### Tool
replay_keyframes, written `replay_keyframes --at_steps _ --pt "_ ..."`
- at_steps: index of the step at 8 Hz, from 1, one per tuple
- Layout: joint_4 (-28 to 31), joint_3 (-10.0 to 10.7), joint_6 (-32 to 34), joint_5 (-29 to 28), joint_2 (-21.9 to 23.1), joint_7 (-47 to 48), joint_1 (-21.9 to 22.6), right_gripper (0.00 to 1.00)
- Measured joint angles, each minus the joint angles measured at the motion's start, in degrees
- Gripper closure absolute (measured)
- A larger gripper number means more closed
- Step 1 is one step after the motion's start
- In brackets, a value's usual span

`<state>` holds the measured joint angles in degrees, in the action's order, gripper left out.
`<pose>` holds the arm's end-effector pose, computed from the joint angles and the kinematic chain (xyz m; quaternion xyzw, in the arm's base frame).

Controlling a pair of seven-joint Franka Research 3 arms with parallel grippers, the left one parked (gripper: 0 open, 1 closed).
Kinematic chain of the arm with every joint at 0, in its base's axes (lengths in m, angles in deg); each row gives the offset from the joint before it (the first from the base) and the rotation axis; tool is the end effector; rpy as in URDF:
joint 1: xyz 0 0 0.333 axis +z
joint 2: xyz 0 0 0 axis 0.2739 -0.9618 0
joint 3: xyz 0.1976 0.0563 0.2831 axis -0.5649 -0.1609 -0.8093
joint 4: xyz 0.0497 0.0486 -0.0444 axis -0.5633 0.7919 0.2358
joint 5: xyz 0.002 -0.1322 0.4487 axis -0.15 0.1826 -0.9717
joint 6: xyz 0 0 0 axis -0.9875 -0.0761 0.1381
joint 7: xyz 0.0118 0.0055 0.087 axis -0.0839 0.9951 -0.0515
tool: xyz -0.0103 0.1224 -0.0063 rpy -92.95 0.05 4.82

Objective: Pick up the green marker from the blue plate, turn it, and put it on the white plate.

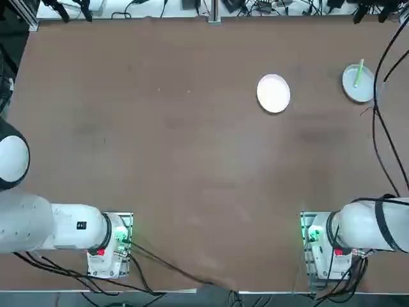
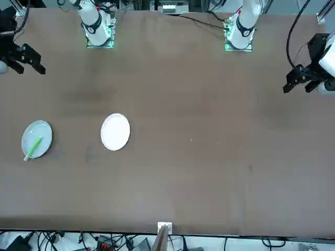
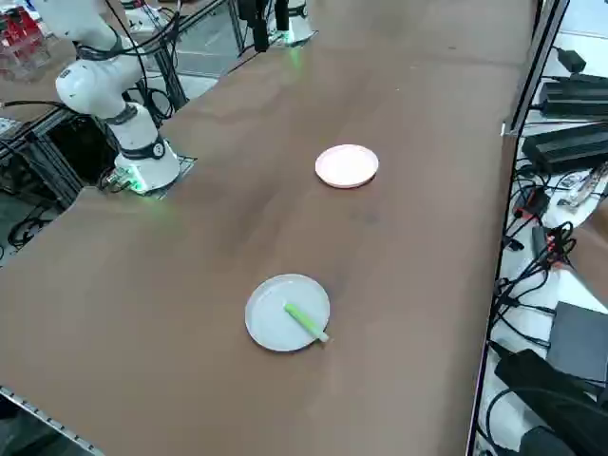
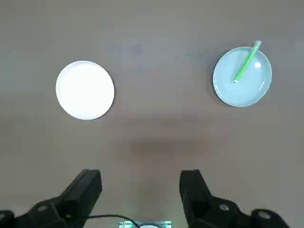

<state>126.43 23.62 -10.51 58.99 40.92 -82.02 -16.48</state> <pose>0.5932 -0.0075 0.6541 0.9997 -0.0057 -0.0213 0.0077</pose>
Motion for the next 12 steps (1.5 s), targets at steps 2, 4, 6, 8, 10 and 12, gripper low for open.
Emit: replay_keyframes --at_steps 2,4,6,8,10,12 --pt "0.0 0.1 -0.1 0.1 -0.2 0.0 -0.8 0.00" --pt "-0.2 0.2 -0.6 0.1 -0.9 -0.1 -1.5 0.00" --pt "-0.9 0.2 -1.8 0.3 -3.2 -0.1 -2.5 0.00" --pt "-1.1 0.4 -6.1 0.4 -7.1 -0.2 -5.7 0.00" --pt "-1.0 0.5 -11.9 0.5 -12.7 -2.2 -9.8 0.00" --pt "-1.0 0.6 -19.4 0.5 -19.1 -5.8 -14.0 0.00"
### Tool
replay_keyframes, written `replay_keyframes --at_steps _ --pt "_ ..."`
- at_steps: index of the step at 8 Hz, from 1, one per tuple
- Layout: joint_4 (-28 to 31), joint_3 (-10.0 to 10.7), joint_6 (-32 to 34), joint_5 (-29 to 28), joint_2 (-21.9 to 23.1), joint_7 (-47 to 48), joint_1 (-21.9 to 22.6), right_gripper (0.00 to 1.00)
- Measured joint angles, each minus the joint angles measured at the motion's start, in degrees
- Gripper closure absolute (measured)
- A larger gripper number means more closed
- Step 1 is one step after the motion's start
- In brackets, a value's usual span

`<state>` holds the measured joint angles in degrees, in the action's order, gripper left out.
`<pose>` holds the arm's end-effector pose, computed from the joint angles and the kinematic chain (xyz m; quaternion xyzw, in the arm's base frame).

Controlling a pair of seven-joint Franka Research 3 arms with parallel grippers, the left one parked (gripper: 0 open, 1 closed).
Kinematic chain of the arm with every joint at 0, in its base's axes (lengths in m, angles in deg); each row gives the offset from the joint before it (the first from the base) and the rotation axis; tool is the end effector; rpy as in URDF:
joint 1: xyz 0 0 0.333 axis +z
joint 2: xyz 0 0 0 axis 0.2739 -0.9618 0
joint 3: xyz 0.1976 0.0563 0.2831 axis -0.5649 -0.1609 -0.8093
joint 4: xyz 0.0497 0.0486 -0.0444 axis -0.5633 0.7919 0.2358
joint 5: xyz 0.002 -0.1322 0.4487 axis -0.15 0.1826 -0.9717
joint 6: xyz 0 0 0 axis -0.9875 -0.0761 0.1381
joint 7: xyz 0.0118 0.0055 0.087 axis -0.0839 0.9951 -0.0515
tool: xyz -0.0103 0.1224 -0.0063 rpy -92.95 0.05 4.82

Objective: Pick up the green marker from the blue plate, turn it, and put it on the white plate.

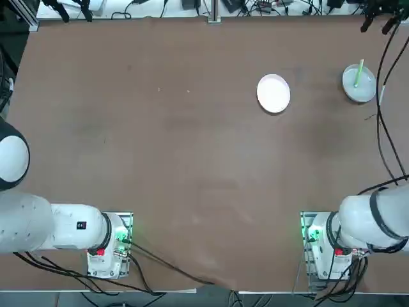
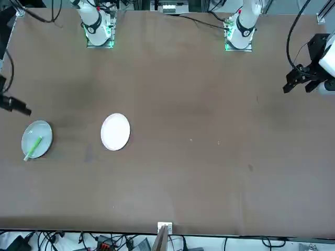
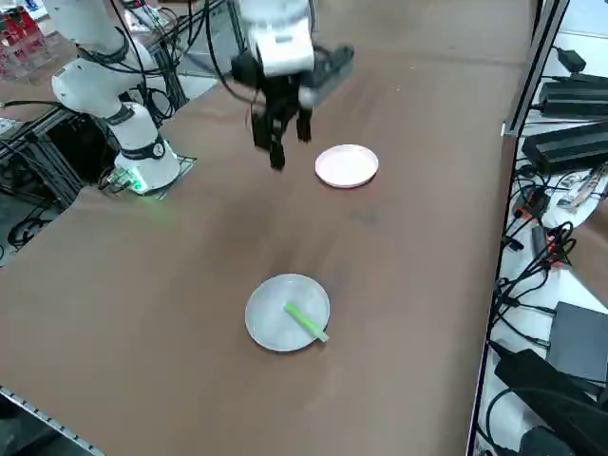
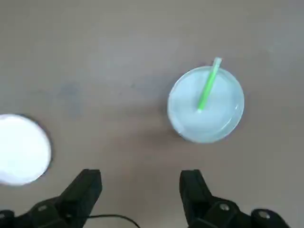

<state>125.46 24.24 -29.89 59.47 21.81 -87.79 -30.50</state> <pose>0.6900 -0.1889 0.4720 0.9967 -0.0792 -0.0126 0.0106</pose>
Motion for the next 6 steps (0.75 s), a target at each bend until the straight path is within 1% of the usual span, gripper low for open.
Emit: replay_keyframes --at_steps 2,4,6 --pt "0.1 0.0 -9.0 0.0 -6.8 -3.5 -3.6 0.00" --pt "0.2 0.1 -17.3 0.0 -12.8 -4.9 -5.7 0.02" --pt "0.3 0.1 -23.0 0.0 -17.6 -5.1 -7.0 0.08"
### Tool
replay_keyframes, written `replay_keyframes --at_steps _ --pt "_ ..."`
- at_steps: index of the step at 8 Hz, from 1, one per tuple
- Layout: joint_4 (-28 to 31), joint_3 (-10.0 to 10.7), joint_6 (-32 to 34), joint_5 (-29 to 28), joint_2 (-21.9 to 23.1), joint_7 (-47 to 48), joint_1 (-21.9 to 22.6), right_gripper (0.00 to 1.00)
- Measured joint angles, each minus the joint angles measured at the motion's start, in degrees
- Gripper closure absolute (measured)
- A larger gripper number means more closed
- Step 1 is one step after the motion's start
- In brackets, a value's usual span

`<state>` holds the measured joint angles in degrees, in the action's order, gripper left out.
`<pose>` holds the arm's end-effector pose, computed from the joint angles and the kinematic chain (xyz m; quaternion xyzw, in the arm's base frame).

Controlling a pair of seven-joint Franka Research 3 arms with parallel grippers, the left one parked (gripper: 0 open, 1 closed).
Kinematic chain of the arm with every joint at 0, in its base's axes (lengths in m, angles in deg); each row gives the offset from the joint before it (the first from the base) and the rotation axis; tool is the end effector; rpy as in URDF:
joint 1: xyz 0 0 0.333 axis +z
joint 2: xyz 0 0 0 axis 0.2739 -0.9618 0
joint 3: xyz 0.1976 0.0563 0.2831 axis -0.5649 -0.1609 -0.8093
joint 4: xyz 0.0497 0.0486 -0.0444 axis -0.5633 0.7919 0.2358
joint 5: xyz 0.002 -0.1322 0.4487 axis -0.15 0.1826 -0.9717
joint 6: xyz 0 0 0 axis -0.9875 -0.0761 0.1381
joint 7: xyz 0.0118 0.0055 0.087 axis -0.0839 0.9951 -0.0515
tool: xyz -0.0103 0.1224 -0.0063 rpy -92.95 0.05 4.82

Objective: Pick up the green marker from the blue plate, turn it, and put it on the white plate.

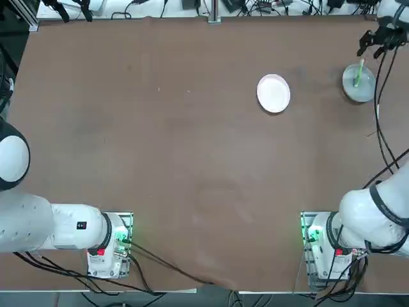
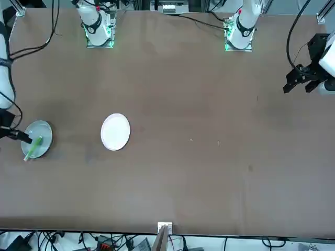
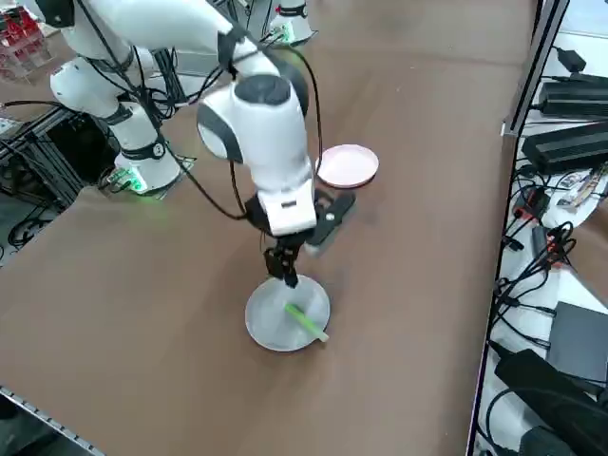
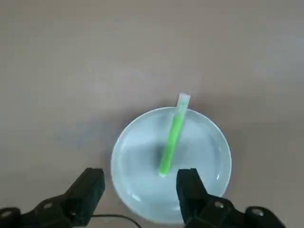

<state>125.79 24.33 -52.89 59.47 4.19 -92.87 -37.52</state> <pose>0.7173 -0.2940 0.2744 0.9951 -0.0921 0.0286 0.0216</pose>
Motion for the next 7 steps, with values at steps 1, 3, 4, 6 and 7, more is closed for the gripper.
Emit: replay_keyframes --at_steps 1,3,4,6,7 --pt "0.0 0.0 -2.2 0.0 -2.0 -0.3 -0.4 0.12" --pt "-0.1 0.0 -4.2 0.0 -4.1 -0.8 -1.2 0.23" --pt "-0.1 0.0 -5.3 0.0 -4.8 -1.1 -1.6 0.25" --pt "-0.1 0.0 -8.1 0.0 -6.8 -1.2 -2.0 0.27" --pt "-0.1 0.0 -9.8 0.0 -7.9 -1.2 -2.1 0.30"
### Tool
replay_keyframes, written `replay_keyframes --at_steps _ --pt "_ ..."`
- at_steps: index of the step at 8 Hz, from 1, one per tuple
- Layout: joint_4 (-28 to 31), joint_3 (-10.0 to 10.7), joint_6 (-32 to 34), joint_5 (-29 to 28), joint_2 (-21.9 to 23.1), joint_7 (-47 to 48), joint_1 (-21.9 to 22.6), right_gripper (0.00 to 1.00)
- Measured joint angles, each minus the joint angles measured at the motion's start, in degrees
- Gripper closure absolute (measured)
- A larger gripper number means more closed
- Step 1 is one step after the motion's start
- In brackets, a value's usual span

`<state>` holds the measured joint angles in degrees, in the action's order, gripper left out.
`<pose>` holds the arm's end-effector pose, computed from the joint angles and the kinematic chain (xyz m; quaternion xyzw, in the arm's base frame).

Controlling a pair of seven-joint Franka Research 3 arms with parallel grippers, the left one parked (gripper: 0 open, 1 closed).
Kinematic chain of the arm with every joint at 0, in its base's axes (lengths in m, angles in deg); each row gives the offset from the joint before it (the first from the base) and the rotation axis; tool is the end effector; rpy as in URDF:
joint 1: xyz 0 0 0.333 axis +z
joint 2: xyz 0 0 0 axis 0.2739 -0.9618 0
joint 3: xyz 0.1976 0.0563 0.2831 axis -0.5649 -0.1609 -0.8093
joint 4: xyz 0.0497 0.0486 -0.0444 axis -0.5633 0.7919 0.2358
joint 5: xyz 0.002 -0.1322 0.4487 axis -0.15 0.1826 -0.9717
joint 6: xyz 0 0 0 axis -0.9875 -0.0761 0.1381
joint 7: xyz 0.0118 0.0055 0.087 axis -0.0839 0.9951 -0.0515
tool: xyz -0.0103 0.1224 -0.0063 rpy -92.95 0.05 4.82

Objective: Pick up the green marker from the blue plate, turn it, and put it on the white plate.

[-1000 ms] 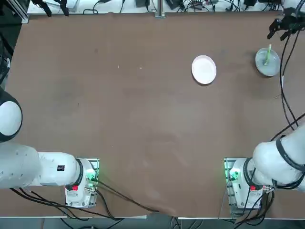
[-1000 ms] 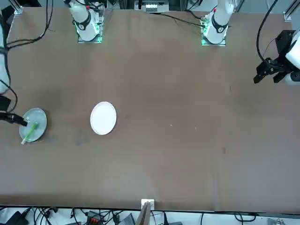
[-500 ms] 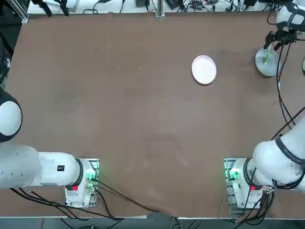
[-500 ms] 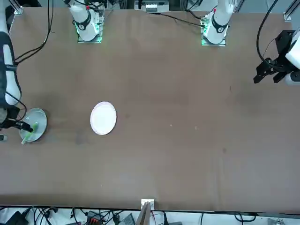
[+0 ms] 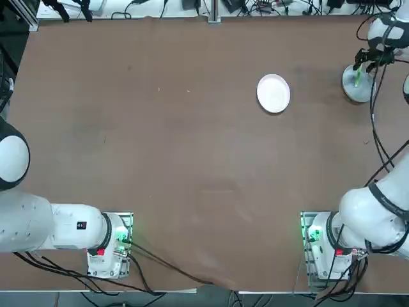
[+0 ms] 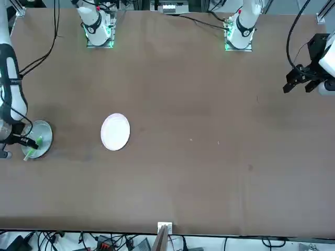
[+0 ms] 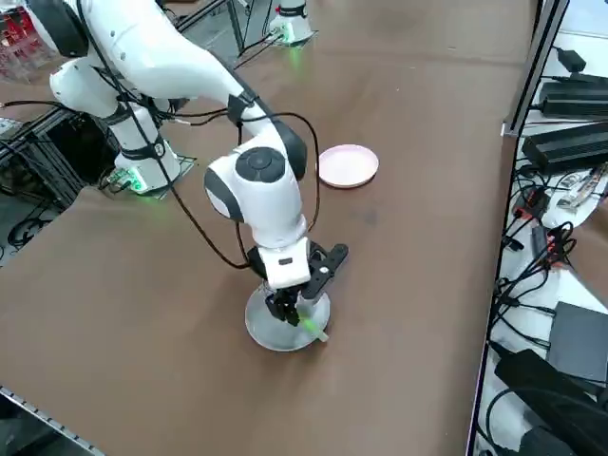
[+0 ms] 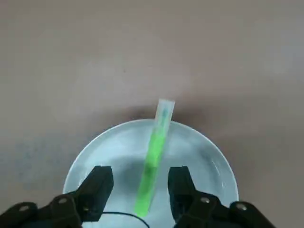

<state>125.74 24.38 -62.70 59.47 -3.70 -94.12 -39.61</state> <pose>0.7114 -0.3223 0.1843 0.9938 -0.0977 0.0444 0.0275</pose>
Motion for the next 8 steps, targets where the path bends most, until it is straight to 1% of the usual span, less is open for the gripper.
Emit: replay_keyframes --at_steps 2,4,6,7,8 --pt "0.0 0.0 -2.0 0.0 -1.8 0.0 -0.2 0.33" --pt "-0.1 0.0 -2.5 0.0 -2.5 0.0 -0.4 0.42" --pt "-0.1 0.0 -2.6 0.0 -2.8 0.0 -0.6 0.60" --pt "-0.4 0.0 -2.6 0.0 -2.8 0.0 -0.6 0.74" --pt "-0.4 0.0 -2.6 0.0 -2.8 0.0 -0.6 0.80"
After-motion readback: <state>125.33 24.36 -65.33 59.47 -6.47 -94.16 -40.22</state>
